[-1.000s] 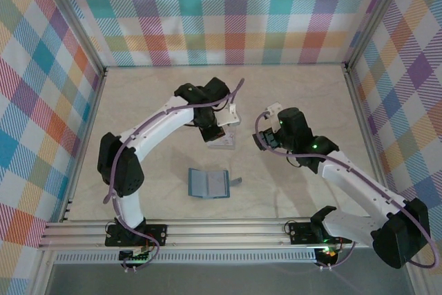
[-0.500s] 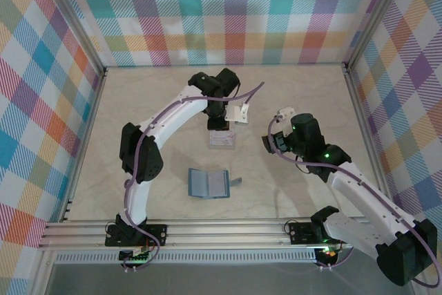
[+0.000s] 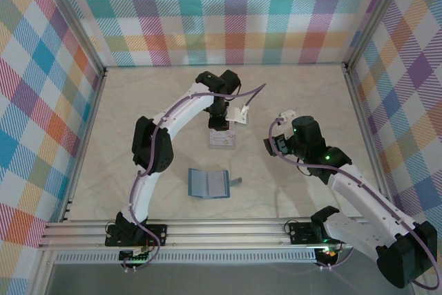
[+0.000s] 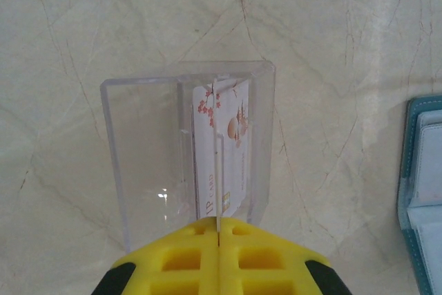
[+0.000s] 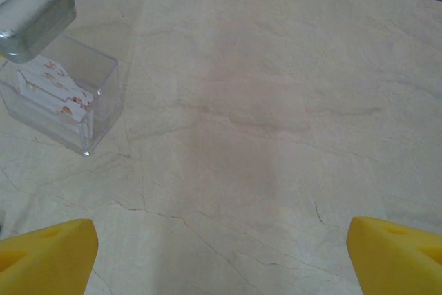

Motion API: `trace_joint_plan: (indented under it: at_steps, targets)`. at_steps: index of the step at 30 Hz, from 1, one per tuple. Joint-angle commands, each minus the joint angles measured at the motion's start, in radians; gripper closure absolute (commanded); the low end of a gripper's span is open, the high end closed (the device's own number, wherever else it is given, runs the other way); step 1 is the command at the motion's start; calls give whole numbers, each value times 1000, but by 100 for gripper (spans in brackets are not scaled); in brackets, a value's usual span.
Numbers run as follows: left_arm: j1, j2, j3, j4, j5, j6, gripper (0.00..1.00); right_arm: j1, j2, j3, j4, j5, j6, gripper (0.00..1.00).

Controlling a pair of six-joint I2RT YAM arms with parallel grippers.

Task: Take the credit cards out of the card holder

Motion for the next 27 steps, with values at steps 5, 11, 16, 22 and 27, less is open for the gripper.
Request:
trace_joint_plan:
  at_steps: [5,11,16,22,27]
  targets:
    - [16,41,30,-60,9,23,100,-9,7,-19,18,-15,-8,7]
    - [20,66,32,-96,18,26,100,-10,10,-18,18,-16,-10,7]
    - [19,81,37,-115,40,25,100,-10,11,-20,21,-14,-10,7]
    - [19,89,38,-56,-3,3,95,-10,8,-22,25,-15,-9,7]
    - [23,74,38,25,-72,-9,73,-10,8,-19,26,-16,-10,7]
